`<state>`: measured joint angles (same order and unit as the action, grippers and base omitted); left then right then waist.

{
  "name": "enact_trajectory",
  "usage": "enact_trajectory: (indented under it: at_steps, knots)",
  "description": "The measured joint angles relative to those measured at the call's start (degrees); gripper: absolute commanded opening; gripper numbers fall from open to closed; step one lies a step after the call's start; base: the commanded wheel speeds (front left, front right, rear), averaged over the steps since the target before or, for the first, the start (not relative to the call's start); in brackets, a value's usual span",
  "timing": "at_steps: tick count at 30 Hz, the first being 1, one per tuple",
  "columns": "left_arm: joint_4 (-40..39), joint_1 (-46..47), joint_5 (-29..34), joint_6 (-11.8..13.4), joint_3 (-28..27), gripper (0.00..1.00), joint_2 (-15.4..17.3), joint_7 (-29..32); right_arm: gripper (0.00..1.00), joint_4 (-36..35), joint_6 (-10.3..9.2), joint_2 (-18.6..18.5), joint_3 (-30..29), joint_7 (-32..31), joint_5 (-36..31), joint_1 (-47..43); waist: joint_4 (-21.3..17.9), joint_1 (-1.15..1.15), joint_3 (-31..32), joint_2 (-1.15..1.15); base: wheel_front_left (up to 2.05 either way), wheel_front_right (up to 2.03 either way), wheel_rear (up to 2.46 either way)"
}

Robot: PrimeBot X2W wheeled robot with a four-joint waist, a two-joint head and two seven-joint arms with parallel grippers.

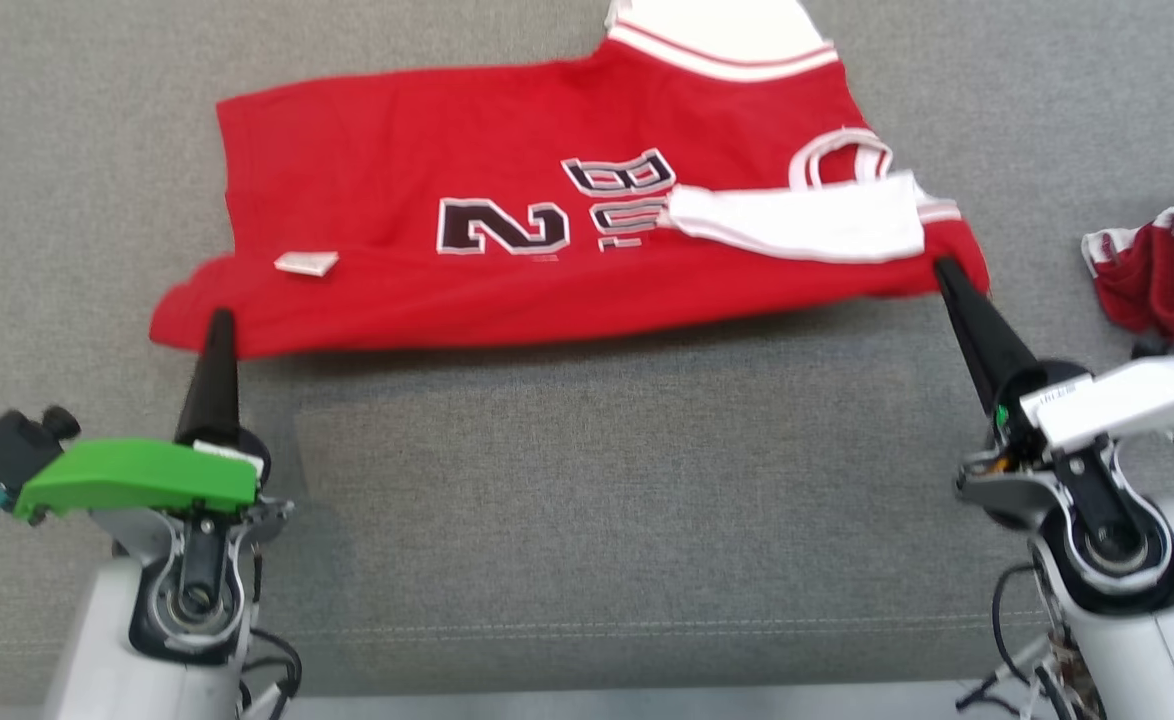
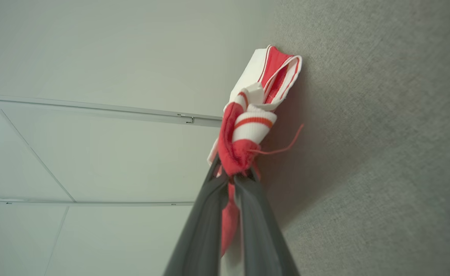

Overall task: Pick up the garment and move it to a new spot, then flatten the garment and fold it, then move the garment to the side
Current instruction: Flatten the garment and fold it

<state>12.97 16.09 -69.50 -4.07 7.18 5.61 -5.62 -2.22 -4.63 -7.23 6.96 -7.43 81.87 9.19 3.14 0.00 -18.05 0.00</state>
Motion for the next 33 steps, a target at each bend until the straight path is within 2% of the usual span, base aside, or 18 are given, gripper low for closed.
enact_trajectory:
  at_steps: [8, 13, 22, 33]
  knots:
    - [-1.3, -6.1, -0.3, 0.0, 0.0, 0.0, -0.1, -1.2, 0.0, -4.2, -0.1, 0.6, -0.3, 0.9, 1.6, -10.2, 0.1, 0.0, 4.8, 0.0, 0.0, 0.0, 0.0]
    - [-3.5, -8.6, 0.6, 0.0, 0.1, 0.05, 0.5, -1.9, 0.0, -5.8, -0.62, 0.8, -0.2, 1.4, 1.6, -15.2, 0.3, 0.0, 6.2, 0.0, 0.0, 0.0, 0.0]
    - [-5.3, -15.6, 2.2, 1.3, 1.0, 0.08, 0.7, -2.3, 0.0, -8.4, -1.04, 0.1, -0.2, 2.4, 0.8, -21.0, -0.2, 0.0, 5.6, 0.0, 0.0, 0.0, 0.0]
    - [-6.7, -17.3, 3.0, 1.6, 2.3, 0.06, 0.2, -3.5, 0.0, -9.8, -1.31, -0.8, -0.5, 2.7, -0.5, -24.5, 0.1, 0.0, 3.7, 0.0, 0.0, 0.0, 0.0]
